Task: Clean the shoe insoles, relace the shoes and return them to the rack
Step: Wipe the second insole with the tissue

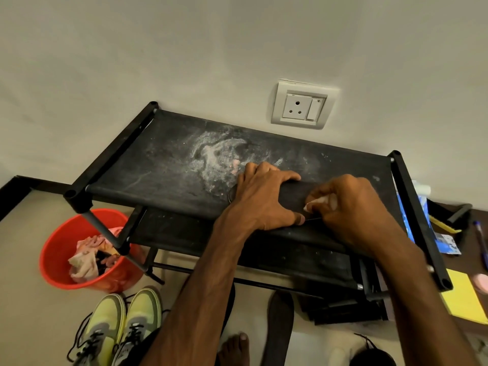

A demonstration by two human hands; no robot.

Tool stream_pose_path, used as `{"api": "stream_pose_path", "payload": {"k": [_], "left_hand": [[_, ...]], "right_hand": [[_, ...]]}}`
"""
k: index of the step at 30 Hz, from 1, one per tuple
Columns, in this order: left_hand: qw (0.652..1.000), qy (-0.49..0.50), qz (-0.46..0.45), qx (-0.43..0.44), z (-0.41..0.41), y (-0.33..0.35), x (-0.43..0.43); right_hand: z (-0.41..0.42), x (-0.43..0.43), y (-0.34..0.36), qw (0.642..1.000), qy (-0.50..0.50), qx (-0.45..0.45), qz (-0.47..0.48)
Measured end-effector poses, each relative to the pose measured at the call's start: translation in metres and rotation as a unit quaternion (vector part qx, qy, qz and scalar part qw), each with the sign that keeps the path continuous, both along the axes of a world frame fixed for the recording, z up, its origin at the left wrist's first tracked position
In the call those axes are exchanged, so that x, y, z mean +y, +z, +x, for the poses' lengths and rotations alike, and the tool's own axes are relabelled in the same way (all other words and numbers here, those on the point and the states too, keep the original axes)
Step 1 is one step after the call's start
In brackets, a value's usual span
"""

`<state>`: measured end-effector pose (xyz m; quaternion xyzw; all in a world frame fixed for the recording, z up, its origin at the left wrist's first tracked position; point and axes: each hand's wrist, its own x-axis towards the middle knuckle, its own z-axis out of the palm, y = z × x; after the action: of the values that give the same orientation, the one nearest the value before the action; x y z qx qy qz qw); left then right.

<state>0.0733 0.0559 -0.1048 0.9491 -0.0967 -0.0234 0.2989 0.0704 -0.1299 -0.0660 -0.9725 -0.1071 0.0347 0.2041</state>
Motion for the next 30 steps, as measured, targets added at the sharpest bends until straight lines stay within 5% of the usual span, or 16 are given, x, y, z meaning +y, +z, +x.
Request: {"api": "stream_pose_path", "payload": {"k": [8,14,18,30], "left_hand": [[1.0,0.004,0.021,0.001,-0.001,0.0,-0.002],[1.0,0.014,0.014,0.003,-0.001,0.001,-0.002],[1.0,0.016,0.01,-0.002,-0.001,0.001,-0.003],[0.999,-0.006,0.033,0.007,-0.002,0.002,-0.003]], "right_hand": [[0.019,0.013,-0.022,0.986,-0.086,-0.129,0.063],[0.015,-0.009,-0.008,0.997,-0.065,0.033,0.019],[0.002,-0.021,0.005,0.997,-0.036,0.065,-0.006],[0.02,0.01,-0.021,0.986,-0.108,-0.115,0.055]]}}
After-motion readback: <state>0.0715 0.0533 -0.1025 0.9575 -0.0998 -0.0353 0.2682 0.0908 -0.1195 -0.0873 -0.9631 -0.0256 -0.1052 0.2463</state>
